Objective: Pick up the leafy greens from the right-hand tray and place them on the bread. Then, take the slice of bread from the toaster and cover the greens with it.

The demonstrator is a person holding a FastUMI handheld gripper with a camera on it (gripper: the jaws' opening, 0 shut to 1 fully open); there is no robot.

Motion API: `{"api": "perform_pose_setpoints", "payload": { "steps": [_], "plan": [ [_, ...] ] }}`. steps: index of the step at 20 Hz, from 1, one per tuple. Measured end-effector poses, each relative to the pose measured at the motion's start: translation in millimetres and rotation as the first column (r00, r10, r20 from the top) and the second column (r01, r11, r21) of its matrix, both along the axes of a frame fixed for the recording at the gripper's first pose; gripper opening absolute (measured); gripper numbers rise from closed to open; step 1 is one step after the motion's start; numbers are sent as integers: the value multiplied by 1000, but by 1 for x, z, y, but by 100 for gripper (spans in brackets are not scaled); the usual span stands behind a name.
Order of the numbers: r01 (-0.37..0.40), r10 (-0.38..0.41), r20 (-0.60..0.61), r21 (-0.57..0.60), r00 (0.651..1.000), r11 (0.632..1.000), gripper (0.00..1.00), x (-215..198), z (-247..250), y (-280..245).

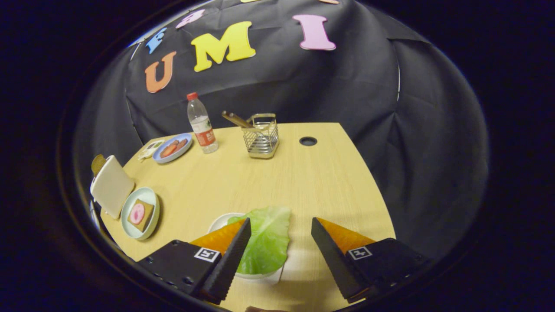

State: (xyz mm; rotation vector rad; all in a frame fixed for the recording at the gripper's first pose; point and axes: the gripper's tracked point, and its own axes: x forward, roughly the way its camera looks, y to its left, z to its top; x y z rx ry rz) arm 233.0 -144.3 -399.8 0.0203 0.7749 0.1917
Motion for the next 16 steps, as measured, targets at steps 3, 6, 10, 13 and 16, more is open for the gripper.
{"api": "perform_pose_setpoints", "payload": {
  "steps": [3,6,10,13,16],
  "plan": [
    [41,-39,-75,23,996,999,87,19,-29,6],
    [25,-21,-161,20,987,1000,77,23,-53,18],
    [-14,11,-129,-19,992,1000,61,30,-48,25],
    [3,-9,-114,-54,993,999,51,32,-42,26],
    [14,-24,-102,-93,994,996,44,33,-40,21]
  ]
}}
